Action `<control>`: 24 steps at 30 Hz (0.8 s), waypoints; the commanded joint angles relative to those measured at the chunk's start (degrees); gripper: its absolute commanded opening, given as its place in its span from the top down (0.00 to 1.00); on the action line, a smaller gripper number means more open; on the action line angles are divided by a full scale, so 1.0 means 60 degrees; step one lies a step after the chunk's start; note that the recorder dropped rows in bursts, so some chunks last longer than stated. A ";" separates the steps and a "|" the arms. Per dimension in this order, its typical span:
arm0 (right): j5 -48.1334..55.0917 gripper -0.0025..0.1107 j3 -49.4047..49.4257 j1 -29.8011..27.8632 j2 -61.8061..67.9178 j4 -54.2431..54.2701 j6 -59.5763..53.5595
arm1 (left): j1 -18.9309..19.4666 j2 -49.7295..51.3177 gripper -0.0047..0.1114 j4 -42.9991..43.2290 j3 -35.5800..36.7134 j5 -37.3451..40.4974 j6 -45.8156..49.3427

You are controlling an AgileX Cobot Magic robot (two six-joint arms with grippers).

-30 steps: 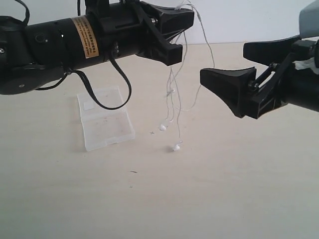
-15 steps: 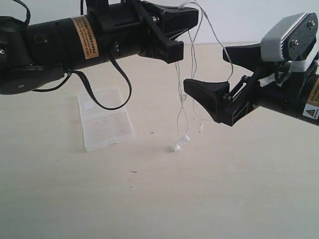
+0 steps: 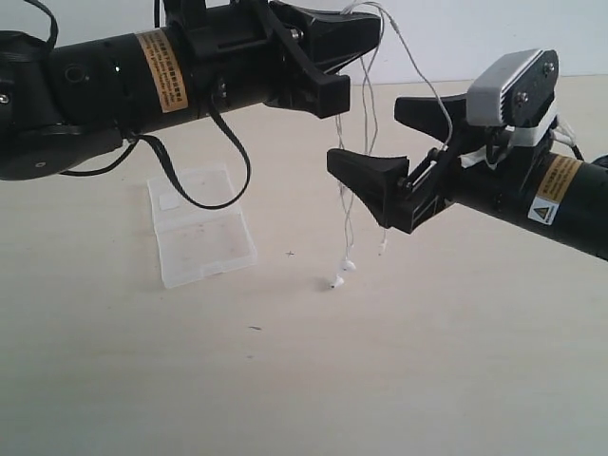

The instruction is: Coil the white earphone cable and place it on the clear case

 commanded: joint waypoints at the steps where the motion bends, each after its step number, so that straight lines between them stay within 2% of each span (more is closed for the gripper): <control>1: -0.0390 0.07 -0.0088 0.0011 0.0328 0.0046 -0.0034 | 0.0003 -0.0032 0.96 -0.0009 0.0023 -0.0340 -0.0072; 4: -0.0390 0.07 -0.0088 0.0011 0.0352 0.0150 0.0281 | 0.0003 -0.0032 0.96 -0.0009 0.0023 -0.0400 -0.0091; 7: -0.0316 0.07 -0.0088 0.0011 0.0352 0.0132 0.1637 | 0.0003 -0.0032 0.96 -0.0009 0.0023 -0.0401 -0.0224; 13: -0.0293 0.07 -0.0088 0.0011 0.0352 0.0041 0.1771 | 0.0003 -0.0032 0.96 0.0086 0.0010 -0.0442 -0.0258; 20: -0.0087 0.07 -0.0088 0.0011 0.0352 -0.0976 0.0878 | 0.0003 -0.0032 0.96 0.0086 0.0010 -0.0637 -0.0258; 24: 0.0161 0.07 -0.0088 0.0011 0.0352 -0.0810 0.0317 | 0.0003 -0.0032 0.96 0.0086 0.0010 -0.0673 -0.0273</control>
